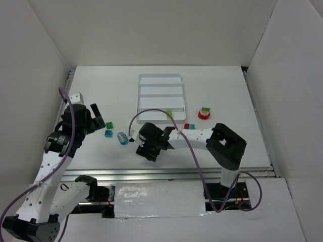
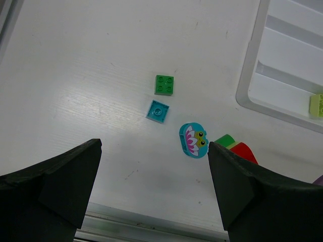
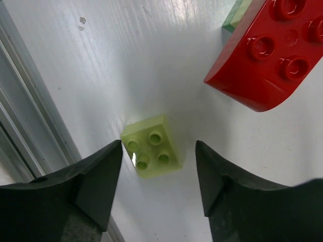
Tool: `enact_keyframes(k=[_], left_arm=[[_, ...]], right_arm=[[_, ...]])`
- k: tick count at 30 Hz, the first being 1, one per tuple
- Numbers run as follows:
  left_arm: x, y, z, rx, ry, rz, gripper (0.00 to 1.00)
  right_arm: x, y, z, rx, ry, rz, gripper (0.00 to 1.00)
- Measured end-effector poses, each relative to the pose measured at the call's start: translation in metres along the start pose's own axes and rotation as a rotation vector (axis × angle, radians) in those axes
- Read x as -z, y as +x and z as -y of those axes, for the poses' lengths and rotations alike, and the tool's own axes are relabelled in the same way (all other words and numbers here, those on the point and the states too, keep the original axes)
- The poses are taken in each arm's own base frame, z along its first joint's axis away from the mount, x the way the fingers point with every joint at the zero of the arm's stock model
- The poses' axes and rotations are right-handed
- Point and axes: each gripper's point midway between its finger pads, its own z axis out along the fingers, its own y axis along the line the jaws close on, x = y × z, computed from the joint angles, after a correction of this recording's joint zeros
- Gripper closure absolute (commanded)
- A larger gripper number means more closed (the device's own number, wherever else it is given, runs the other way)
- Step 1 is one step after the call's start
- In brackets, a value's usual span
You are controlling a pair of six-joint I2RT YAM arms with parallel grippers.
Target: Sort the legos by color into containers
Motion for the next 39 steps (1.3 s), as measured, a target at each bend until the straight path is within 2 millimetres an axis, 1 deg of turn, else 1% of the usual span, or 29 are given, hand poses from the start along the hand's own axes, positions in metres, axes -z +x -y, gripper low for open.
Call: enact_keyframes(k=[2,6,7,10,11,12,13,16,18,20,21,22,24,26,29,31,34,36,37,39], left_arm=[[0.000,0.000,0.001,0.000,0.003,-0.001,0.00],[0.001,0.000,0.001,0.001,0.005,0.001,0.00],[0.001,0.000,0.001,0.001,0.005,0.002,0.00],[0.002,-0.001,0.001,0.003,0.007,0.006,0.01],[0.002,-0.001,0.001,0.003,0.007,0.006,0.01],[0.002,-0.001,0.001,0.003,0.008,0.007,0.00],[0.002,-0.001,0.001,0.003,0.008,0.007,0.01],[0.002,-0.001,0.001,0.003,0.008,0.008,0.01],[0.002,-0.001,0.001,0.003,0.008,0.008,0.00],[0.002,-0.001,0.000,0.003,0.008,0.008,0.00],[0.002,-0.001,0.000,0.003,0.007,0.008,0.00],[0.002,-0.001,0.000,0.003,0.007,0.008,0.01],[0.002,-0.001,0.000,0.003,0.007,0.008,0.00],[0.002,-0.001,0.000,0.003,0.007,0.008,0.00],[0.002,-0.001,0.000,0.003,0.007,0.007,0.01],[0.002,-0.001,0.000,0.003,0.007,0.007,0.00],[0.002,-0.001,0.000,0.003,0.006,0.007,0.00],[0.002,-0.001,0.000,0.003,0.006,0.007,0.00],[0.002,-0.001,0.000,0.003,0.006,0.008,0.01],[0.002,-0.001,0.000,0.003,0.006,0.007,0.01]], right_arm=[[-0.002,0.002,0.001,-0.001,0.004,-0.007,0.41],[-0.005,0.005,0.002,-0.006,0.010,-0.017,0.43],[-0.006,0.005,0.002,-0.006,0.012,-0.017,0.46],[-0.006,0.004,0.004,-0.006,0.024,-0.017,0.58],[-0.006,0.004,0.005,-0.008,0.029,-0.016,0.67],[-0.006,0.004,0.005,-0.009,0.031,-0.014,0.72],[-0.006,0.004,0.005,-0.021,0.034,-0.013,0.79],[-0.002,0.008,0.002,-0.032,0.037,-0.002,0.84],[0.005,0.018,-0.002,-0.051,0.040,0.007,0.86],[0.021,0.028,-0.004,-0.075,0.059,0.026,0.86],[0.030,0.030,-0.003,-0.090,0.075,0.048,0.87],[0.041,0.030,-0.002,-0.104,0.086,0.076,0.87],[0.062,0.021,0.006,-0.144,0.112,0.154,0.86],[0.083,0.005,0.028,-0.211,0.158,0.252,0.86],[0.104,-0.009,0.068,-0.335,0.243,0.326,0.84],[0.113,-0.017,0.104,-0.457,0.335,0.334,0.84],[0.124,-0.036,0.165,-0.642,0.475,0.349,0.83],[0.129,-0.040,0.203,-0.743,0.553,0.357,0.82],[0.129,-0.038,0.217,-0.785,0.584,0.355,0.81],[0.128,-0.027,0.241,-0.860,0.643,0.326,0.81]])
